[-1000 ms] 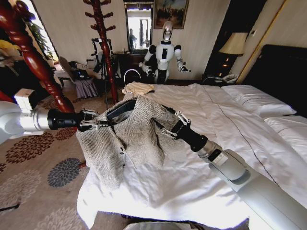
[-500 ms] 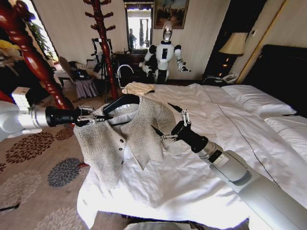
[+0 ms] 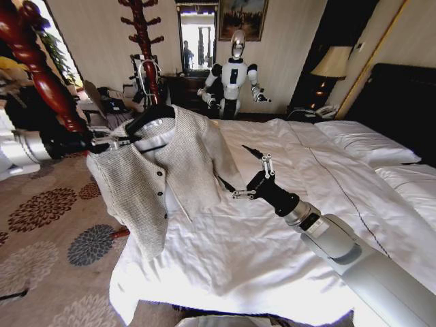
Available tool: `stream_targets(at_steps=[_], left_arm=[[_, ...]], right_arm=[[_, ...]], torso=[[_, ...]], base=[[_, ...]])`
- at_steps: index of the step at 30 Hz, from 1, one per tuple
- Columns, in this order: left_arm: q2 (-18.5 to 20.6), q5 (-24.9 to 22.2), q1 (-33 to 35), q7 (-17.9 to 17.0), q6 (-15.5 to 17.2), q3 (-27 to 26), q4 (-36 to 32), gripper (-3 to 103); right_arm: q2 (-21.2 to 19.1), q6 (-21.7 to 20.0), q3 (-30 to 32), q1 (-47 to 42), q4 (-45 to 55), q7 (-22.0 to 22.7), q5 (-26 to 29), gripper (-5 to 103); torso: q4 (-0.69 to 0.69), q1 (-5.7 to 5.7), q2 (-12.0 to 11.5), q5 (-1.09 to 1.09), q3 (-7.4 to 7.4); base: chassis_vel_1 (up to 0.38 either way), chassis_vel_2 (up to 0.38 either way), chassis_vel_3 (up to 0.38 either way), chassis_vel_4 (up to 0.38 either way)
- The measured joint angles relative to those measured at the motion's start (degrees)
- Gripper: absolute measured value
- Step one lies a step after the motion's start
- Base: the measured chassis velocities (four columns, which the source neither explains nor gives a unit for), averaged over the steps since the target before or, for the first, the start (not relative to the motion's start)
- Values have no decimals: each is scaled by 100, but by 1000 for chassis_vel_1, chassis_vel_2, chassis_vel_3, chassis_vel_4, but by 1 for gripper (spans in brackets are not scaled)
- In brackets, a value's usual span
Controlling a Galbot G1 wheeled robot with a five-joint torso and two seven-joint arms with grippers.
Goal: Pick up the clothes from the bed and hang them on the clothes hanger.
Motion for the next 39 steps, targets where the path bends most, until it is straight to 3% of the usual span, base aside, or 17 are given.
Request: stream_targets(at_steps=[3,11,22,30,39], left_arm=[[49,-68,-80,-181,49,-18,87,23],[-7,-284,-364,-1171,228,-45,253,23],[-67,-347,-695,-1824,501,-96,208,23],[-185,-475,-846,-2737,853,-133,21,23],[-219,-574,-1073,-3241,1157,-195,-342,23]], right_arm=[[-18,0,29,-22,13,1,9,100],[-140,0,213,-213,92,2,9,100],[-277,-8,427,-434,174,2,6,100],[-359,-18,589,-599,245,2,2,100],[-402,-34,626,-618,248,9,6,100]], torso=[[0,0,0,0,0],[0,0,0,-1,0],[0,0,0,0,0],[0,0,0,0,0],[0,0,0,1,0]], base=[[0,0,0,0],[0,0,0,0],[0,0,0,0],[0,0,0,0],[0,0,0,0]])
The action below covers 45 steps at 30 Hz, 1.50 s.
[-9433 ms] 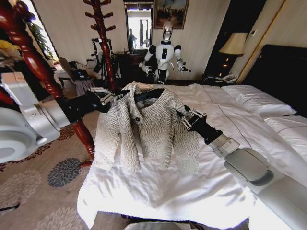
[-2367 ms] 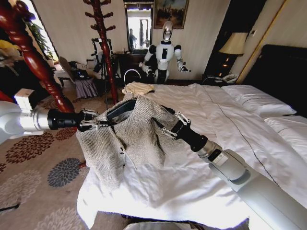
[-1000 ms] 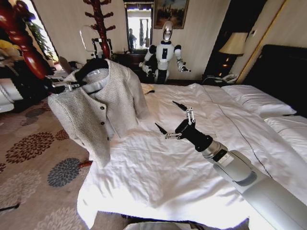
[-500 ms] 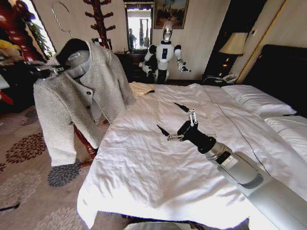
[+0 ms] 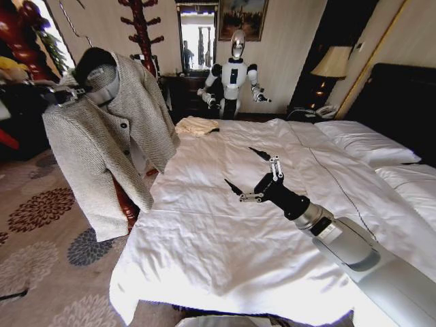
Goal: Pick up the clothes from the bed and hang them on the clothes hanger.
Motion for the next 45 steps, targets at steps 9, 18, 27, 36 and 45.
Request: stream_targets(at_steps=[9,18,27,36,45], left_arm=[[121,-327,-60,-216,377,-182,-91,23],[31,-364,126,-187,489,-562,-59,23],[-303,-282,247,-266,559,-846,-136,23],[-389,332,316,213,415,-843,196,23],[-692,429,431,253,219,-1020,271,23]], right_arm=[[-17,-10,81,-76,-2,15,11,100],[-34,-20,179,-220,1,29,11,100],[-43,-70,225,-310,-14,102,-20,100],[-45,-67,286,-407,-27,107,-37,100],[-85,-67,330,-410,-49,124,-26,100]], torso=[[0,0,0,0,0],[0,0,0,-1,0],[0,0,0,-1,0],[0,0,0,-2,0],[0,0,0,-1,0]], base=[[0,0,0,0],[0,0,0,0],[0,0,0,0],[0,0,0,0],[0,0,0,0]])
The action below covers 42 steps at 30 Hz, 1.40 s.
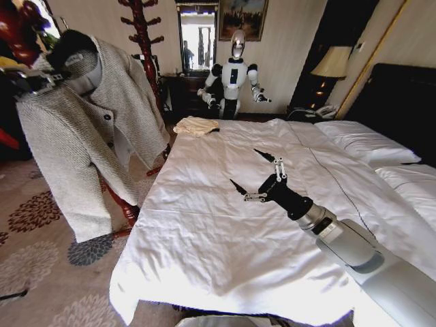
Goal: Pick up the clothes from the bed and hang them on the clothes hanger.
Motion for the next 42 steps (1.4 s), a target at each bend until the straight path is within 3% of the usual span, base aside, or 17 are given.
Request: stream_targets(at_steps=[14,22,34,37,42], left_arm=[[-325,223,170,45,-41,-309,-196,23],[-771,376,431,-32,-61,-386,-372,23],[-1112,435,1303,40,-99,-1562,-606,23],[-1100,476,1307,45,-94,-1591,-552,23],[-964,588,1004,67,-133,-1100,-127,23]], right_arm=[[-25,-51,11,28,-39,42,10,100],[23,-54,-9,27,-138,55,54,100],[28,-72,-135,236,-304,77,123,100],[38,-72,-147,240,-315,77,122,100],[62,-72,-147,206,-317,76,107,100]], torso=[[0,0,1,2,-1],[-1,0,0,0,0],[1,0,0,0,0],[0,-1,0,1,-1],[-1,0,0,-1,0]], base=[[0,0,0,0],[0,0,0,0],[0,0,0,0],[0,0,0,0],[0,0,0,0]])
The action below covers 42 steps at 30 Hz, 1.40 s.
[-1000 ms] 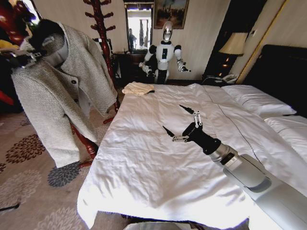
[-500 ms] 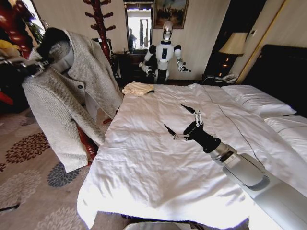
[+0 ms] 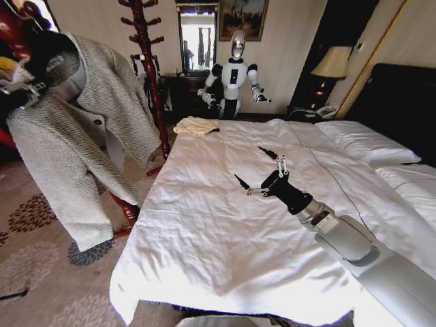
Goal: Pick up the clothes from the bed and hang them on the clothes hanger.
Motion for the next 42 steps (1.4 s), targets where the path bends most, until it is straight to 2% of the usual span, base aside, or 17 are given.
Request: stream_targets(at_steps=[2,6,18,23,42], left_arm=[[47,62,-148,31,-57,267,229,23],[59,101,-229,62,-95,405,408,23],[153,62,-242,186,-108,459,686,23],[288,-21,-318,311,-107,657,902,23],[491,-208,-275,351,-78,637,1066,23]], right_arm=[[2,0,0,-9,-3,-2,-9,100],[-6,0,3,-12,-3,-3,-11,100],[-4,6,-14,-16,-3,-19,-29,100],[2,7,-29,-5,6,-25,-40,100],[-28,39,-46,19,54,-39,-41,100]], torso=[[-1,0,0,2,0],[1,0,0,0,0],[2,-1,0,2,-1],[1,0,0,1,0],[2,0,0,1,0]], base=[[0,0,0,0],[0,0,0,0],[0,0,0,0],[0,0,0,0],[0,0,0,0]])
